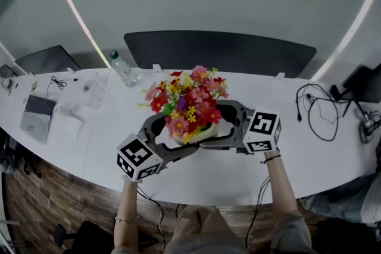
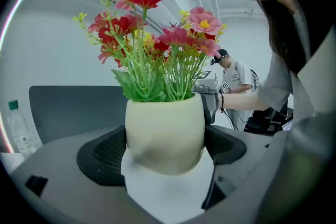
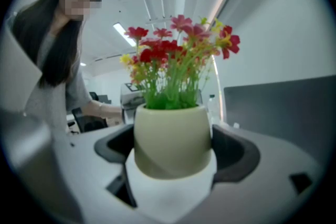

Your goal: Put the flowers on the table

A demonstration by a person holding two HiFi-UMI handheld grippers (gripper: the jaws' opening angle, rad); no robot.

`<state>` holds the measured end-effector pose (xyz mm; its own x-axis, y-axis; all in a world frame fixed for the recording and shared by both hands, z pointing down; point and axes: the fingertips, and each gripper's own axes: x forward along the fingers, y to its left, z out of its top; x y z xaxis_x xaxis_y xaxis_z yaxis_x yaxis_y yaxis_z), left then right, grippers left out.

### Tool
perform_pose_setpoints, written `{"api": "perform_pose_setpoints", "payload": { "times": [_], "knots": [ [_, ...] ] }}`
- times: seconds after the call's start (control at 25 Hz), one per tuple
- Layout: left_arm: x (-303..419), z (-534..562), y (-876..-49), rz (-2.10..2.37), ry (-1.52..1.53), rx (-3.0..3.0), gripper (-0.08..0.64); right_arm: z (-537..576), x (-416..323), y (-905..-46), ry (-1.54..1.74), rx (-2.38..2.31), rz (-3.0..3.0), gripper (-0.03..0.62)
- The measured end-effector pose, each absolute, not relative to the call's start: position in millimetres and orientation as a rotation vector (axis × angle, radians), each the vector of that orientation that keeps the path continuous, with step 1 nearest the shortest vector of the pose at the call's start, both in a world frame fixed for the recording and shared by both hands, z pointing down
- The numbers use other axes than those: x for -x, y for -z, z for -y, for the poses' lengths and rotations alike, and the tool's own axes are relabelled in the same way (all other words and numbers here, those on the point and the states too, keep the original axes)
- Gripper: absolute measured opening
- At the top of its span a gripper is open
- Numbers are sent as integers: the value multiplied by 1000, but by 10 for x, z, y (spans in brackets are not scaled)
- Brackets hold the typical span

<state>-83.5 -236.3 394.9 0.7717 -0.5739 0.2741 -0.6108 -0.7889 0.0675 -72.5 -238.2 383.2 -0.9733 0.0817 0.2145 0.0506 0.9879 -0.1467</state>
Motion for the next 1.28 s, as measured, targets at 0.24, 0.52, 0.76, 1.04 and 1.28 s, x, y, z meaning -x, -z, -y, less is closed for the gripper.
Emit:
{"api": "perform_pose_setpoints", "payload": {
  "times": [0.24,0.52,0.76,1.04,1.28],
  "knots": [
    [867,2506,-4267,966,-379,-2794,465,2528,754,-4143,-213,103,2912,446],
    [896,2553,-4568,998,-393,-2777,465,2577,782,-4440,-197,121,2893,446],
    [935,2580,-4794,1022,-433,-2754,465,2609,822,-4668,-194,136,2877,446],
    [976,2606,-5077,1049,-465,-2732,465,2642,860,-4957,-193,151,2854,446],
    [1004,2635,-5246,1062,-501,-2720,465,2675,883,-5137,-182,143,2829,446]
  ]
}}
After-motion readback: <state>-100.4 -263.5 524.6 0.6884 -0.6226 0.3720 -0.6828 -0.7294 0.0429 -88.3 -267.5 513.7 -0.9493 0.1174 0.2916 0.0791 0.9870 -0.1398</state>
